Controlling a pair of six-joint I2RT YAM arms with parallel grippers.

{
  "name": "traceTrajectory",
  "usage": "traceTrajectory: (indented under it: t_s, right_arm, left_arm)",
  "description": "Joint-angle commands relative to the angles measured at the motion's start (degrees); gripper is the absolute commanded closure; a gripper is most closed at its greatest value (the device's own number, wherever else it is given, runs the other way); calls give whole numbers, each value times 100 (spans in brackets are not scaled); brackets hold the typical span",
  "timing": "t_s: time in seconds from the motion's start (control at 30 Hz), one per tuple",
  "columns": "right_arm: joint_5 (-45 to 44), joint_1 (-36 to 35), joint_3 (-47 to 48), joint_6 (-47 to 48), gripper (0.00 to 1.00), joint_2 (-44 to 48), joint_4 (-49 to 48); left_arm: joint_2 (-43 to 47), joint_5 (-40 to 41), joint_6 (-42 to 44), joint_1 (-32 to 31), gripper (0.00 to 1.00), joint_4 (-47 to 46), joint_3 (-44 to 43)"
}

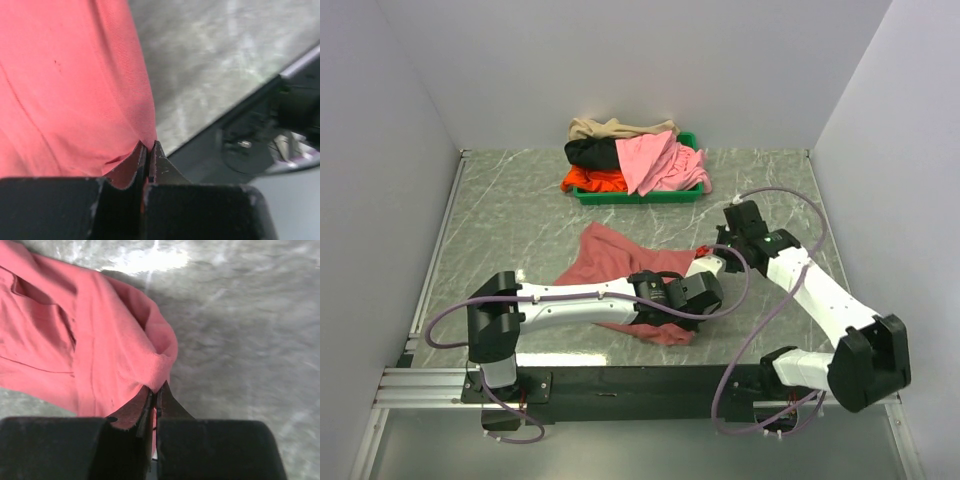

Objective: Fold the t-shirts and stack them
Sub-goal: Fold the tshirt

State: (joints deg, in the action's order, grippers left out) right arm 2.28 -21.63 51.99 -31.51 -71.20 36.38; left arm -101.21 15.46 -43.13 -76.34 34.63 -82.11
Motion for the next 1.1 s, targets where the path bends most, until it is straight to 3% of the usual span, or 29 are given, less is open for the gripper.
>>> traceTrajectory:
  t_s: [0.0,0.3,0.43,0.83,1.07]
  right_arm:
    - [-396,115,215,399,100,255,378]
    - [781,-25,1059,585,100,-139,89]
    - [931,-341,1637,488,100,-526,-43]
    - [1019,-1159,3448,242,100,-2125,-140]
    - [1134,-1511,4512,180,100,-3179,-122]
  left_arm:
    - [75,-510,165,-118,99,-80,-323]
    - [883,-201,-177,162,99,167,307]
    - [1523,-316,-327,619,99,96,774]
    - [2816,115,-766,1639,99,1133,1504]
    - [3204,291,-977,2078,99,1476,1829]
